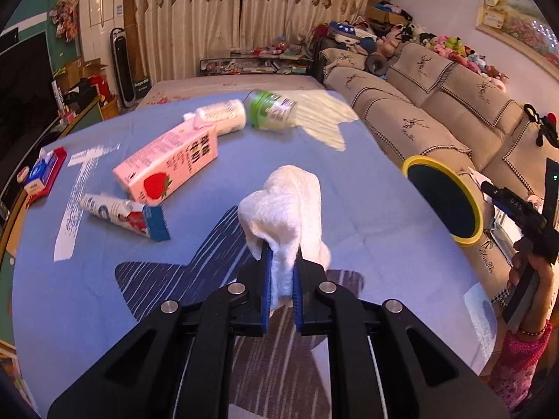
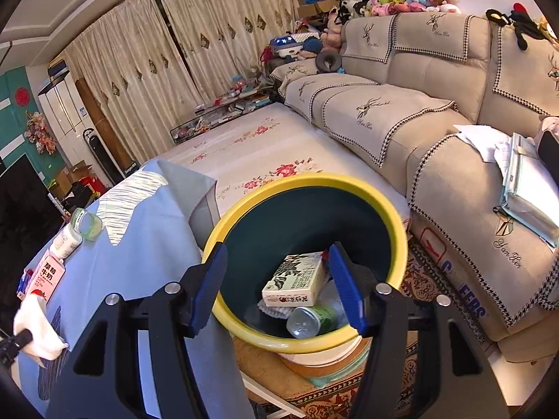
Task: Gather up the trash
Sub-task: 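Carry the white cloth over the bin and open the left gripper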
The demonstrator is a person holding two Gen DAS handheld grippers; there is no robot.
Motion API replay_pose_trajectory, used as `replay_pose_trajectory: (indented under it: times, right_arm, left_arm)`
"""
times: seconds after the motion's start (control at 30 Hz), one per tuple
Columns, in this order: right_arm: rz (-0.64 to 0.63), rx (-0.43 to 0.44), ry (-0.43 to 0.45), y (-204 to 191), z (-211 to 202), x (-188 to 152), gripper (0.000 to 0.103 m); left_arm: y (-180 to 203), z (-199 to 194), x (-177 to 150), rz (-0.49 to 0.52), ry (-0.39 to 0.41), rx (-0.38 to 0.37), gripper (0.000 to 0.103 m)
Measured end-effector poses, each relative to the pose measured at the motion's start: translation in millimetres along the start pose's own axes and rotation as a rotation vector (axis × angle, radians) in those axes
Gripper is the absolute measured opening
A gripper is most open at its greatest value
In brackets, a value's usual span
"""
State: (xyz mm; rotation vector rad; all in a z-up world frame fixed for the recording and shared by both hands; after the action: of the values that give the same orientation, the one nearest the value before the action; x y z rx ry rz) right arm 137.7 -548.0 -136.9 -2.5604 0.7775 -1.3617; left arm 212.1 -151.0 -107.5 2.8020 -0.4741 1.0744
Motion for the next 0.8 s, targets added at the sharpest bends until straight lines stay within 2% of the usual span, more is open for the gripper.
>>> replay_pose_trajectory:
  times: [0.2,0.47,0.63,0.8]
  right_arm:
    - [0.001,-0.069,0.031,24.4,-21.4,0.0,0.058]
    - [0.042,-0.138,0.049,70.7,-40.2,-0.8,0.058]
    - [0.080,-0.158,0.048,100.6,-45.5,-1.0,0.058]
    - [0.108,-0.170,0.052,121.0,-48.6,-1.1,0.058]
  left_arm:
    - [63.1,-20.7,42.1,0.109,0.080,-0.086,0.010]
    - [167.6,-18.8,93.2,0.229,0.139,-0.204,0.010]
    - [230.6,9.7,110.6,0.285,0.109,-0.239,0.010]
    - [284.9,50.7,113.9,0.329,0.050,-0.273,0.010]
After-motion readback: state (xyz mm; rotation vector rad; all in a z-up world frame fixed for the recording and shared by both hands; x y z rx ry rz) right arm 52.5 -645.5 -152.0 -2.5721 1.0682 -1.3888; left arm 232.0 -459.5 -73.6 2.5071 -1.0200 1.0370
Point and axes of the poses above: each gripper's, at about its wrist camera, not at the fingertips, and z roughly the way its jaws point, y to its right, x to its top, the point moved 4 cm from there along z, roughly the way its jaws point, and after that the axes turned 8 degrees about x, right-handed, at the moved point
